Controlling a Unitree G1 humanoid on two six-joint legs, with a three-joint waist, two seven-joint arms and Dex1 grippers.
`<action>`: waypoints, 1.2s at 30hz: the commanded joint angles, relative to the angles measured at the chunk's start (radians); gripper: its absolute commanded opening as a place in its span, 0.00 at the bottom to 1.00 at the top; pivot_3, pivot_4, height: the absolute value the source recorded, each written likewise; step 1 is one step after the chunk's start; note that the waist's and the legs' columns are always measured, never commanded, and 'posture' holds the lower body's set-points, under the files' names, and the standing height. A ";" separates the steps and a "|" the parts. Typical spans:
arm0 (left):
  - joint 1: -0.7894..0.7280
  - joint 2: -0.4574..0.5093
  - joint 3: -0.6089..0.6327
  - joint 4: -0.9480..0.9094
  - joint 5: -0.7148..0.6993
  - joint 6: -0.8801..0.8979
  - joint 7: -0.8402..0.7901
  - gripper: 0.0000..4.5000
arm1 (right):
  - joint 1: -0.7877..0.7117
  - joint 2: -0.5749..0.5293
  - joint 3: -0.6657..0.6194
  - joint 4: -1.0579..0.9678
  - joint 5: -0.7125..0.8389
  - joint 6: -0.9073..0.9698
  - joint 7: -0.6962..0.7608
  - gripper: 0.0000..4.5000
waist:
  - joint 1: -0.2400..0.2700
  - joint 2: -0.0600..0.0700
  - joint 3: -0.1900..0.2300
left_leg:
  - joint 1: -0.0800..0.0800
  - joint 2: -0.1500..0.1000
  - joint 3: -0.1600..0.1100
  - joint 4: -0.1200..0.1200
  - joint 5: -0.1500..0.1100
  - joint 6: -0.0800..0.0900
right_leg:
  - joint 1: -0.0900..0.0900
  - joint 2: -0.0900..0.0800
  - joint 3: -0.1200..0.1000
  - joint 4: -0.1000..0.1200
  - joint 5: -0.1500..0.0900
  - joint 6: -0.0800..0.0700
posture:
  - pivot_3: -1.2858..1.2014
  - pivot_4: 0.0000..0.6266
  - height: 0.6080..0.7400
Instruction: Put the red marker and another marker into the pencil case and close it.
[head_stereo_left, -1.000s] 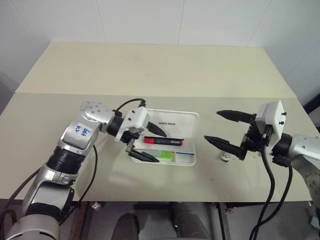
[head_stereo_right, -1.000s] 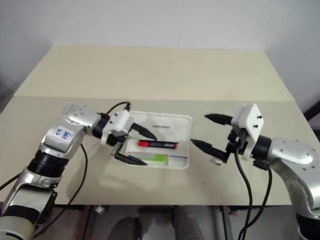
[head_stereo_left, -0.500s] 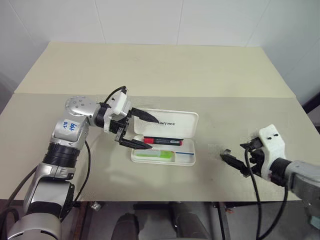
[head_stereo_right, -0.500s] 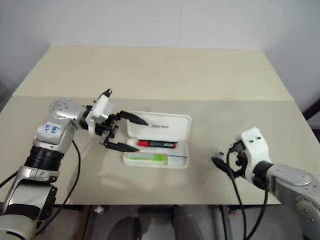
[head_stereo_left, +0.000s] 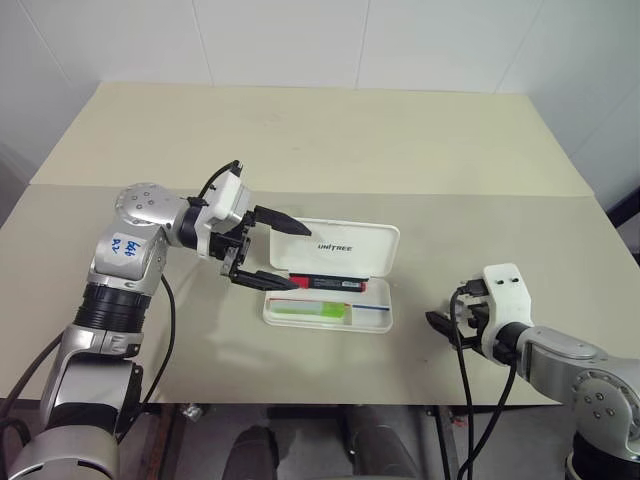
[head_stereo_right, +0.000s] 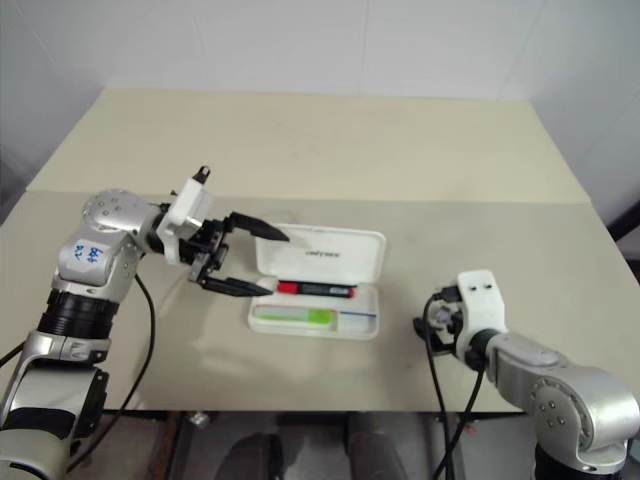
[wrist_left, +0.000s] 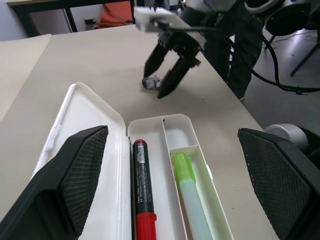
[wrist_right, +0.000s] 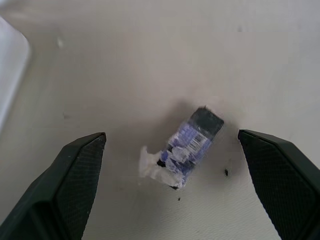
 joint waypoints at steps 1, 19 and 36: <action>-0.025 0.010 0.025 -0.044 -0.020 -0.002 -0.002 1.00 | -0.017 0.013 0.011 0.004 -0.028 0.014 0.010 0.79 | 0.000 0.000 0.000 | 0.000 0.000 0.000 0.000 0.000 0.000 | 0.000 0.000 0.000 0.000 0.000 0.000 | 0.52 0.24 1.00; 0.021 0.027 0.032 -0.057 -0.014 -0.034 -0.008 1.00 | -0.052 -0.415 0.178 0.078 -0.111 -0.633 0.653 0.08 | -0.003 0.001 0.001 | 0.000 0.000 0.000 -0.001 0.000 0.000 | 0.000 0.000 0.000 -0.003 0.001 0.003 | 0.52 0.24 1.00; 0.178 0.086 0.044 -0.146 -0.008 -0.037 0.038 1.00 | -0.298 -0.395 0.600 0.357 -0.302 -1.038 1.092 0.08 | 0.000 0.001 0.001 | 0.000 0.000 0.001 0.001 0.000 0.001 | 0.000 0.000 -0.001 -0.001 0.001 0.002 | 0.52 0.24 1.00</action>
